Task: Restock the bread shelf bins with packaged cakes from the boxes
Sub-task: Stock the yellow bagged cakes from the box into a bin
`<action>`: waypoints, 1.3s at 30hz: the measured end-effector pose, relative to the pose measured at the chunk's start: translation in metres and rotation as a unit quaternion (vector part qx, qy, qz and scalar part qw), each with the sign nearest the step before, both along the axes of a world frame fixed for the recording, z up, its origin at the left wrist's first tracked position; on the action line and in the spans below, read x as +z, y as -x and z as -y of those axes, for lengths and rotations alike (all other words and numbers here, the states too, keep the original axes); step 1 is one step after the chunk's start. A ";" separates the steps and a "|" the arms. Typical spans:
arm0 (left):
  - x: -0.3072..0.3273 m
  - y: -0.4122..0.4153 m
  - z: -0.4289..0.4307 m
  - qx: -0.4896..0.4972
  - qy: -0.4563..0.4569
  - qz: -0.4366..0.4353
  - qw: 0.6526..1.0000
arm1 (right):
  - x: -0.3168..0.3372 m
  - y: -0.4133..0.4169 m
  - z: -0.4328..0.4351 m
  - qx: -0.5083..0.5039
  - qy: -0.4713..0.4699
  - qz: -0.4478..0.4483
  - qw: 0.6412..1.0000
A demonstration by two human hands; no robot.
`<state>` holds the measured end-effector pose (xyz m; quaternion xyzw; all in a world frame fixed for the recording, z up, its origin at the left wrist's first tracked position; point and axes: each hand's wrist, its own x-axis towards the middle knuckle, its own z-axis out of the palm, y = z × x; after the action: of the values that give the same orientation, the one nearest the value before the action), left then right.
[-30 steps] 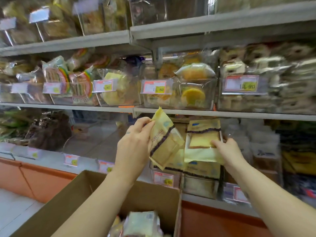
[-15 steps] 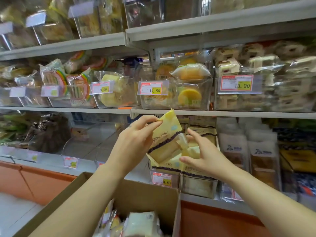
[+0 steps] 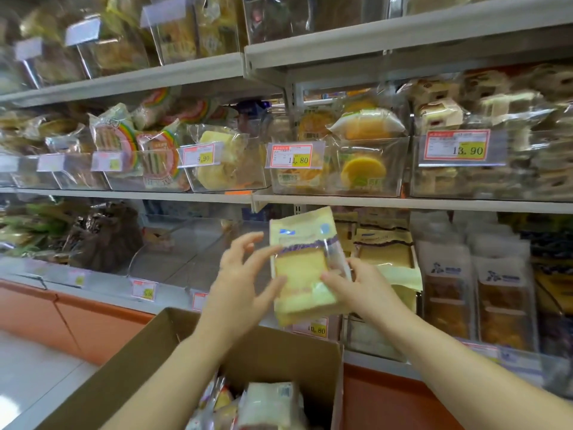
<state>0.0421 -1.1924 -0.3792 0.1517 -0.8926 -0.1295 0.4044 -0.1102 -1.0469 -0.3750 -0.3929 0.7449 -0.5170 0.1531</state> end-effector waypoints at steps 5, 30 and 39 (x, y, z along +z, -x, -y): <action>-0.030 0.018 -0.007 -0.035 -0.045 0.139 0.989 | 0.009 0.003 0.017 -0.018 0.025 0.058 0.998; -0.036 0.123 0.038 0.033 0.026 0.309 0.950 | -0.028 0.091 -0.026 -0.084 -0.264 -0.384 0.881; -0.048 0.134 0.039 0.027 0.017 0.300 0.953 | -0.027 0.103 -0.032 -0.015 -0.273 -0.384 0.882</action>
<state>-0.0914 -1.2318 -0.4268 0.2003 -0.9705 -0.0520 0.1237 -0.2134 -1.0151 -0.4019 -0.4922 0.8627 -0.1039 -0.0513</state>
